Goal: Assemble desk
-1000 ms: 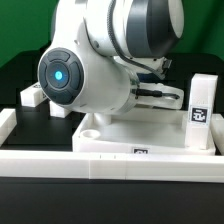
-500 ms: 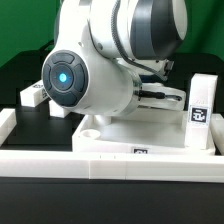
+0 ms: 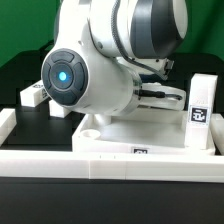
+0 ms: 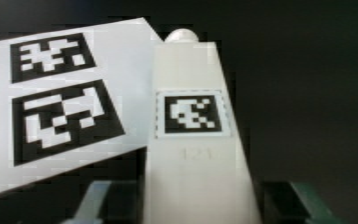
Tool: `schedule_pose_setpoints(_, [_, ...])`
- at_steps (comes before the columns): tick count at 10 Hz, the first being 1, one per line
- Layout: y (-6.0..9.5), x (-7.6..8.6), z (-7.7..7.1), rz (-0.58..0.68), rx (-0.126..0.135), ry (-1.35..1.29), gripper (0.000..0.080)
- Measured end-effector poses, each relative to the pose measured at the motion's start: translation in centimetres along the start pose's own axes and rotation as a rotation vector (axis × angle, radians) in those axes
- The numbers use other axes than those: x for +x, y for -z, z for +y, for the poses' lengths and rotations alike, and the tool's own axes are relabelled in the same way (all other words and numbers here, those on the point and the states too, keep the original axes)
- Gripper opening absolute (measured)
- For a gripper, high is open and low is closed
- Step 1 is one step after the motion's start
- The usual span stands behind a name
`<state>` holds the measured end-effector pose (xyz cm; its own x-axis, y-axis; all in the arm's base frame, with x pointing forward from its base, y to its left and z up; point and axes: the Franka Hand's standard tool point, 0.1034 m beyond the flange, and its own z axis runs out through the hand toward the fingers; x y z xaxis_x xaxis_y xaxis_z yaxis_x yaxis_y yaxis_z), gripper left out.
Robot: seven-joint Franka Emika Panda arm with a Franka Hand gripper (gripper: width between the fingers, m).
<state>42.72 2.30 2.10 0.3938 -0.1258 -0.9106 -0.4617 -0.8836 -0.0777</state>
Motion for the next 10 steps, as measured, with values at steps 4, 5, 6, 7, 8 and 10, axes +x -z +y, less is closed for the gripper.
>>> schedule_pose_setpoints(4, [3.7, -2.7, -1.2, -0.009, 0.008, 0.035, 0.0290])
schedule_pose_setpoints(5, [3.5, -2.4, -1.1, -0.004, 0.009, 0.033, 0.0290])
schedule_pose_setpoints(6, [3.5, -2.4, -1.1, -0.003, 0.009, 0.032, 0.0290])
schedule_pose_setpoints(7, [3.7, -2.1, -1.1, 0.014, 0.010, 0.033, 0.0290])
schedule_pose_setpoints(8, [4.1, -1.9, -1.2, 0.039, 0.013, 0.038, 0.0290])
schedule_pose_setpoints(10, [6.2, -2.6, -1.5, 0.063, 0.020, 0.061, 0.0290])
